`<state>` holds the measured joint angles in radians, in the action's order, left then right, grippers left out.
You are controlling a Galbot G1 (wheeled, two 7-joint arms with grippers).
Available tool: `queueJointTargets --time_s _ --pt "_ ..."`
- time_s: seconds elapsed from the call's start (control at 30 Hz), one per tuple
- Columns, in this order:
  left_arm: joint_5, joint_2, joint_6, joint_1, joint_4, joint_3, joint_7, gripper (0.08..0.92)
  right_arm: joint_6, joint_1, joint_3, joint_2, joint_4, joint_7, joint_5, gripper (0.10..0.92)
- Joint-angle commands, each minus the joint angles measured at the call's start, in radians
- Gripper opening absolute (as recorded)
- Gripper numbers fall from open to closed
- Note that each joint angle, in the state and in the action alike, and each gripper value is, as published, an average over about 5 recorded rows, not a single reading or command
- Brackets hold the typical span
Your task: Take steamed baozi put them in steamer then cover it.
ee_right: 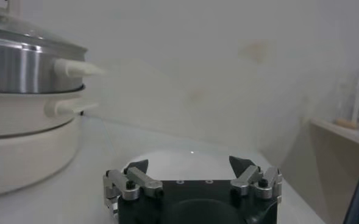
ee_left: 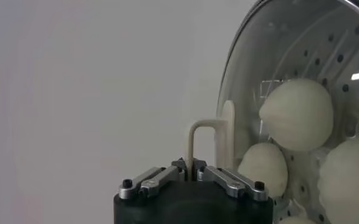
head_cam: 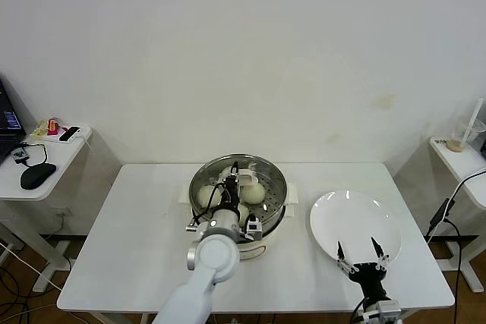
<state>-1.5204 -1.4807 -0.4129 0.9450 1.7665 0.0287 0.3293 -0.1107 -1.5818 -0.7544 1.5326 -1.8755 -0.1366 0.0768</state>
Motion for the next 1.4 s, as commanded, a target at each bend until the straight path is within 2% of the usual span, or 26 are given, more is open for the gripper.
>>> queueJointTargets --time_s 0.03,0.17,0.47,0.7,0.83,0.93,1.0,1.2,1.3,1.4 --pt "-0.006 -0.005 0.006 0.013 0.017 -0.006 -0.006 0.138 0.007 -0.003 0.002 0.000 -0.021 -0.005 -0.010 0.823" --pt "-0.006 -0.003 0.008 0.027 0.044 -0.015 -0.008 0.177 0.008 -0.004 0.003 0.000 -0.021 -0.006 -0.008 0.823" --pt "0.000 0.025 0.028 0.107 0.153 -0.009 -0.012 0.429 0.012 -0.017 0.006 -0.002 -0.041 -0.008 -0.006 0.823" --pt "0.078 0.090 0.058 0.235 0.310 0.003 -0.033 0.636 0.014 -0.026 0.002 -0.014 -0.046 -0.006 -0.009 0.823" --pt "0.140 0.124 0.086 0.336 0.435 0.058 -0.067 0.748 0.013 -0.031 0.002 -0.030 -0.049 -0.005 -0.016 0.823" --pt "0.223 0.142 0.117 0.444 0.524 0.124 -0.133 0.806 0.013 -0.035 0.004 -0.048 -0.054 -0.005 -0.030 0.823" --pt "0.347 0.141 0.150 0.520 0.557 0.181 -0.214 0.818 0.008 -0.041 0.006 -0.066 -0.056 -0.003 -0.047 0.823" --pt "1.020 0.110 0.275 0.696 0.578 0.385 -0.475 0.823 -0.033 -0.081 0.028 -0.148 -0.068 0.015 -0.132 0.823" --pt "1.260 0.135 0.314 0.755 0.569 0.470 -0.534 0.823 -0.034 -0.088 0.044 -0.158 -0.086 0.022 -0.150 0.823" --pt "1.419 0.134 0.331 0.803 0.559 0.501 -0.548 0.823 -0.028 -0.097 0.063 -0.163 -0.098 0.024 -0.163 0.823"
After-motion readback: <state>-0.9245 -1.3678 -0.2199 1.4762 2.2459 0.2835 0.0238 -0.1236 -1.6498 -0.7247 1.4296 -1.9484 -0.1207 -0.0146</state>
